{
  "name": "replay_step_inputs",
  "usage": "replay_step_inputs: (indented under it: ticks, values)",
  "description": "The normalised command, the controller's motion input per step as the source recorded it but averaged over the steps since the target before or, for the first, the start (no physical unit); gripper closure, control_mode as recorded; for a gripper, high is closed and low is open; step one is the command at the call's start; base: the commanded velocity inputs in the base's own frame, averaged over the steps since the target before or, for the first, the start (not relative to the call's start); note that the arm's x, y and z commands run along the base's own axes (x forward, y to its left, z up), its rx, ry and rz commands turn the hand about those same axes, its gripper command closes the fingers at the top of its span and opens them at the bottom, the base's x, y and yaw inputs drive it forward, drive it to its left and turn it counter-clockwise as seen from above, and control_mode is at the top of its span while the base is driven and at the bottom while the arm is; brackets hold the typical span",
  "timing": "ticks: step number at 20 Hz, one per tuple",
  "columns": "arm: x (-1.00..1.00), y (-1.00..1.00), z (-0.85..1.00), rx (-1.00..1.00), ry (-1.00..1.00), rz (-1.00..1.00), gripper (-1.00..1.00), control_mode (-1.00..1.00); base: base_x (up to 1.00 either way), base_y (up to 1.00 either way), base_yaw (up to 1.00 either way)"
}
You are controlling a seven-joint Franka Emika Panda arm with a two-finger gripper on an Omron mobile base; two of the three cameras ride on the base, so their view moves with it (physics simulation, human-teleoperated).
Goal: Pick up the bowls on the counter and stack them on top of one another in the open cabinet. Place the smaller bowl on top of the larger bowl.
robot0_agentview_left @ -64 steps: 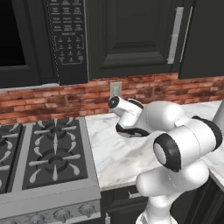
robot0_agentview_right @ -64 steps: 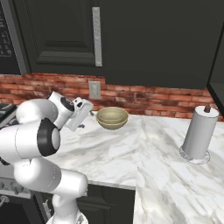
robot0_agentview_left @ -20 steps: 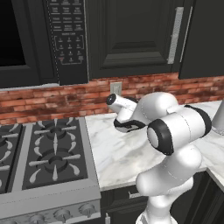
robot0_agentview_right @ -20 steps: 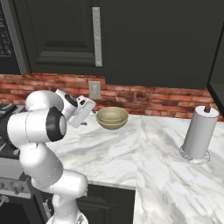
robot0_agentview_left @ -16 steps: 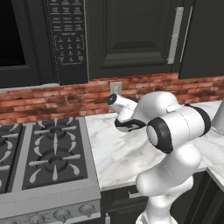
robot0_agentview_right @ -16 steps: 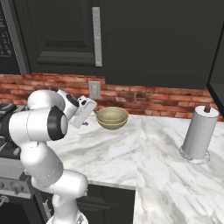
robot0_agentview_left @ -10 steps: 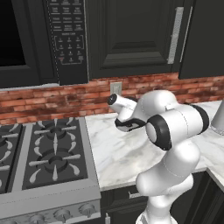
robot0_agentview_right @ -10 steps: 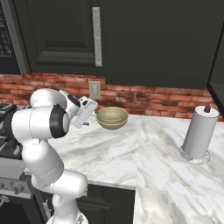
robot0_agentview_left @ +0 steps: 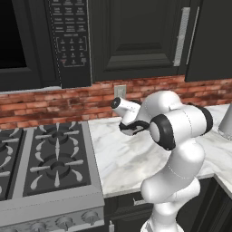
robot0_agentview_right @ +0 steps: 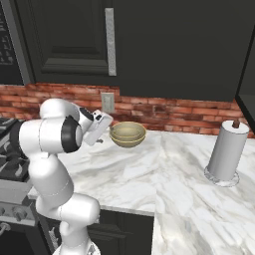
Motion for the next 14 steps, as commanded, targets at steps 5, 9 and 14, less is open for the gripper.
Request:
replay_step_inputs:
  ticks: [5, 9, 14]
  values:
    - [0.12, -0.03, -0.08, 0.00, 0.00, -0.01, -1.00, -1.00, 0.00, 0.00, 0.00]
    - [0.10, 0.00, -0.05, 0.00, 0.00, 0.00, -1.00, -1.00, 0.00, 0.00, 0.00]
    - [0.08, 0.00, -0.03, 0.00, 0.00, 0.00, -1.00, -1.00, 0.00, 0.00, 0.00]
